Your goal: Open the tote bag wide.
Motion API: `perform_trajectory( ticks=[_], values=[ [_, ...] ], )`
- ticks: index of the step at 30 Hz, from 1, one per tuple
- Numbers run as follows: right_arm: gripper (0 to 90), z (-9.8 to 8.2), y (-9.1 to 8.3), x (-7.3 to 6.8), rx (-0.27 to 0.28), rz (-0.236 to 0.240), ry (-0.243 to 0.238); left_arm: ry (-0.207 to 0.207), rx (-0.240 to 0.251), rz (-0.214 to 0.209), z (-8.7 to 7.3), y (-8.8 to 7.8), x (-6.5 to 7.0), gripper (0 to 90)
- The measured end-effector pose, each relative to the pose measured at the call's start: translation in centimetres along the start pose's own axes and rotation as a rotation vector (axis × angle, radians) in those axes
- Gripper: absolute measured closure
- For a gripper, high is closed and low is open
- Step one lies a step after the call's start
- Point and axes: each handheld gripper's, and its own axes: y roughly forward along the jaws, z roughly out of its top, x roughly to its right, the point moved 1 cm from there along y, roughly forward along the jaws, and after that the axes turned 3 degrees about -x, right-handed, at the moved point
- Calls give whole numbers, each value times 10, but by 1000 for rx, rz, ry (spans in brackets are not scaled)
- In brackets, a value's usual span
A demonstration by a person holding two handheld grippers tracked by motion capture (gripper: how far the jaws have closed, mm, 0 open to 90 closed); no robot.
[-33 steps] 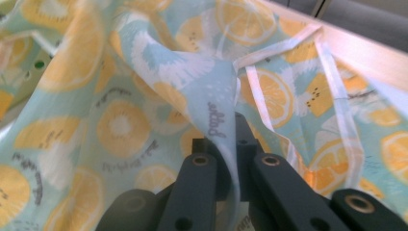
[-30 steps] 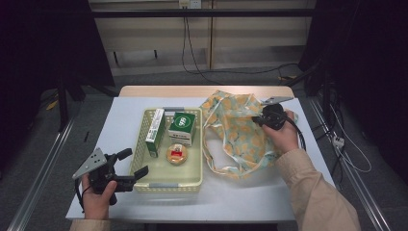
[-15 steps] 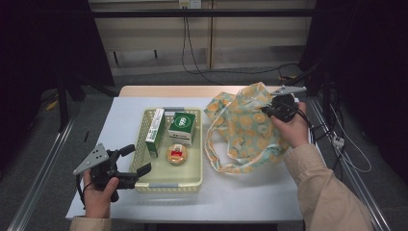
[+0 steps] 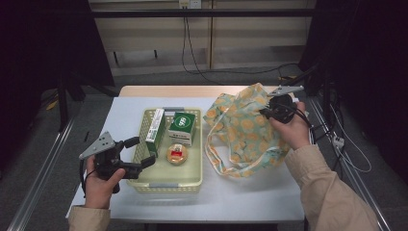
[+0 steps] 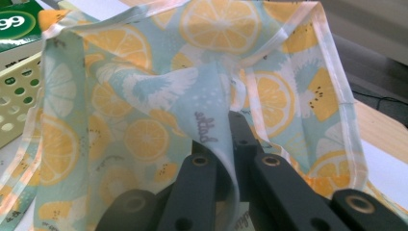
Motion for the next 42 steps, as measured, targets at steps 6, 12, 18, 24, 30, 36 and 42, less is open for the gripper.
perform_trajectory(
  ticks=[6,12,18,24,30,36,42],
  values=[
    [899,0,1,-2,-4,10,1,10,-18,-47,17,16,-2,49],
    [899,0,1,-2,-6,9,9,22,-66,-89,23,38,-4,49],
    [899,-3,4,-1,-10,15,24,26,-96,-124,21,55,-4,45],
    [899,-5,13,6,-21,38,57,25,-98,-129,20,65,-4,34],
    [899,-8,26,15,-26,44,96,13,-124,-132,19,73,-8,40],
    [899,-8,28,16,-27,44,109,12,-151,-133,18,79,-11,51],
    [899,-9,27,15,-36,43,101,23,-176,-123,15,87,-8,54]
  ],
)
